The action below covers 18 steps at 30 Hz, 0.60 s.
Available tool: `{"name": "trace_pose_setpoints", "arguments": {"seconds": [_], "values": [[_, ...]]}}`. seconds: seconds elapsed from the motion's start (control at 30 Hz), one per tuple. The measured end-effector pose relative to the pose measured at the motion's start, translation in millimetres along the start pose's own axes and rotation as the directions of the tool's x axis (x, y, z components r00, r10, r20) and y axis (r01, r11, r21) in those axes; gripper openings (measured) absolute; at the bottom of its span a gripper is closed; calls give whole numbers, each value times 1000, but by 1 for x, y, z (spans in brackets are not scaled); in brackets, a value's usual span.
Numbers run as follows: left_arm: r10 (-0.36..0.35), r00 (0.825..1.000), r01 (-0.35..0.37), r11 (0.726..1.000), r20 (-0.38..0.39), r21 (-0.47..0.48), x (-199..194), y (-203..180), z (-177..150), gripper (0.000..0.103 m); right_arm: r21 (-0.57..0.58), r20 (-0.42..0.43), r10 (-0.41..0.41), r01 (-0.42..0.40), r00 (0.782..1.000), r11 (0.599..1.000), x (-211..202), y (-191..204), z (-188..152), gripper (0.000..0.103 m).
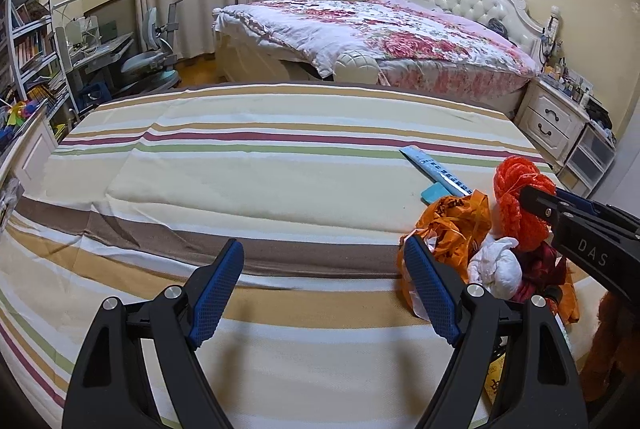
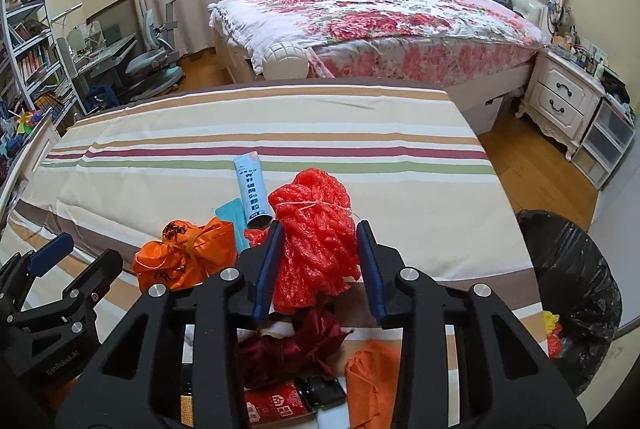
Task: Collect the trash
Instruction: 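Grasp the orange plastic bag with the left tool while the right tool holds the red mesh bag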
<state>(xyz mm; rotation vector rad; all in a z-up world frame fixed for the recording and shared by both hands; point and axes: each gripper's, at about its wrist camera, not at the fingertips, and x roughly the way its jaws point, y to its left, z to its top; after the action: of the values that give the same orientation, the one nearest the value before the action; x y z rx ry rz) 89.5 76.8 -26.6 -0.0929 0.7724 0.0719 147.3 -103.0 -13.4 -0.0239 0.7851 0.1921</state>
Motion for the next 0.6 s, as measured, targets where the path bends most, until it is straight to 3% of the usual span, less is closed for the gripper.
{"name": "trace_pose_setpoints", "arguments": {"seconds": [0.3,0.6], "values": [[-18,1000,18,1000,14,13,-5,-9,3,80,59,35,-79,77,996,995,-14,-40,-2,36],[-24,999,22,997,28,71,2,-33,7,80,139,32,-104,99,994,985,-19,-78,-14,36]]}}
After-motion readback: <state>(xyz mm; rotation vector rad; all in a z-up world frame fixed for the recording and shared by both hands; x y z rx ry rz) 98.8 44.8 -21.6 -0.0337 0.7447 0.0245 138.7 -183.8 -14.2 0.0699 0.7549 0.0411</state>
